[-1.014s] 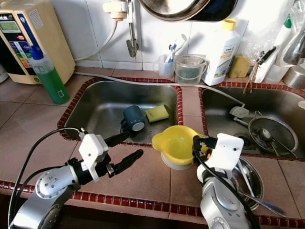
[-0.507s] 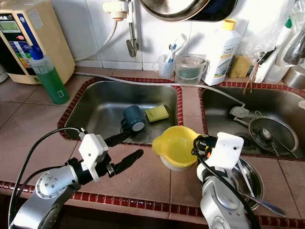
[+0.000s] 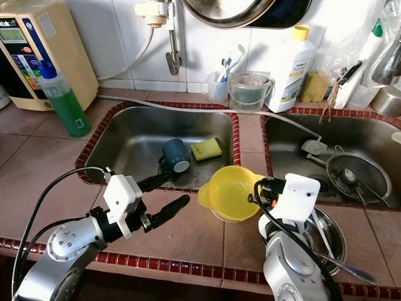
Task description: Kitchen organization
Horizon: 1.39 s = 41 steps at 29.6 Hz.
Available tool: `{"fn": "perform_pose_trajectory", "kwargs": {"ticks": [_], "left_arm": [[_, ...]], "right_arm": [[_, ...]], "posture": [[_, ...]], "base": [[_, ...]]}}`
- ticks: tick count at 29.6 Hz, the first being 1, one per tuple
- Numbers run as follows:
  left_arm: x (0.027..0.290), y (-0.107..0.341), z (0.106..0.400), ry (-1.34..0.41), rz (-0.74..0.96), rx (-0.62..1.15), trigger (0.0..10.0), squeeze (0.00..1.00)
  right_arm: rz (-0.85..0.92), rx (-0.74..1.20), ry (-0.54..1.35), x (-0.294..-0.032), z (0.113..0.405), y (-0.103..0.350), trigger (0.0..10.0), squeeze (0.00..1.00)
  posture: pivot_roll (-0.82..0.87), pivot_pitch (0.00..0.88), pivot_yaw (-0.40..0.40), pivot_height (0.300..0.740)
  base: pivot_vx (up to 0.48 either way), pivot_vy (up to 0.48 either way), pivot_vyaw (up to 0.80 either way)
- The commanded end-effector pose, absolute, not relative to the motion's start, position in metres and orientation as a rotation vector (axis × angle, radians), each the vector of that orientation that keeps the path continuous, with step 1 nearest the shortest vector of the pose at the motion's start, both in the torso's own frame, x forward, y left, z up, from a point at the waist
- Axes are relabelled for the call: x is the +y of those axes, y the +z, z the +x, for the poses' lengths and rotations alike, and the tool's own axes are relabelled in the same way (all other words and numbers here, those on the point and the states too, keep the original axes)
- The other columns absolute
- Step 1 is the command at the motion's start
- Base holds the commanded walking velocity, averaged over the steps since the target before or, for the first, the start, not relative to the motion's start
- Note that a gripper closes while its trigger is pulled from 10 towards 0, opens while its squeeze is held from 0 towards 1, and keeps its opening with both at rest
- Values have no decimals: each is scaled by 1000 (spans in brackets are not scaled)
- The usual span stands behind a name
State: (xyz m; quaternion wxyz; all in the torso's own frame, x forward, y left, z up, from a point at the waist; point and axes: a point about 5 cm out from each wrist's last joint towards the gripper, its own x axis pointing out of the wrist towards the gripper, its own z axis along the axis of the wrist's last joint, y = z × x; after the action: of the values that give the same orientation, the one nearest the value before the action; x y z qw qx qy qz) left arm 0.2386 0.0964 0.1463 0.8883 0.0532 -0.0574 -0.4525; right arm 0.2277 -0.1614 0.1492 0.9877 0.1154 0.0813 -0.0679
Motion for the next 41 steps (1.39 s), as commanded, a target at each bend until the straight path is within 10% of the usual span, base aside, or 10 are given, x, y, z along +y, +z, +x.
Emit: {"fn": "perform_pose_trajectory", "kwargs": {"ticks": [1,24,29,41], "left_arm": [[96,153,238,-941,113,-142,10000,0],[106,167,264,-770,-17,-160,10000,0],[109,170,277,-655,-91,-146,10000,0],[107,164,300,-425,-124,-75,10000,0]], "right_arm": [[245,161,-140,-161,229,149,0,0],[209,-94,-158,-171,257,182,0,0],[73,-181,-82,-165,260,189,10000,0],[-36,-272,4,-153,269,184,10000,0]], "posture": [[-192,63,42,740],[-170,18,30,740],[-159,19,25,740],[-126,5,13,740]], "base": [[0,0,0],[0,0,0],[0,0,0],[0,0,0]]}}
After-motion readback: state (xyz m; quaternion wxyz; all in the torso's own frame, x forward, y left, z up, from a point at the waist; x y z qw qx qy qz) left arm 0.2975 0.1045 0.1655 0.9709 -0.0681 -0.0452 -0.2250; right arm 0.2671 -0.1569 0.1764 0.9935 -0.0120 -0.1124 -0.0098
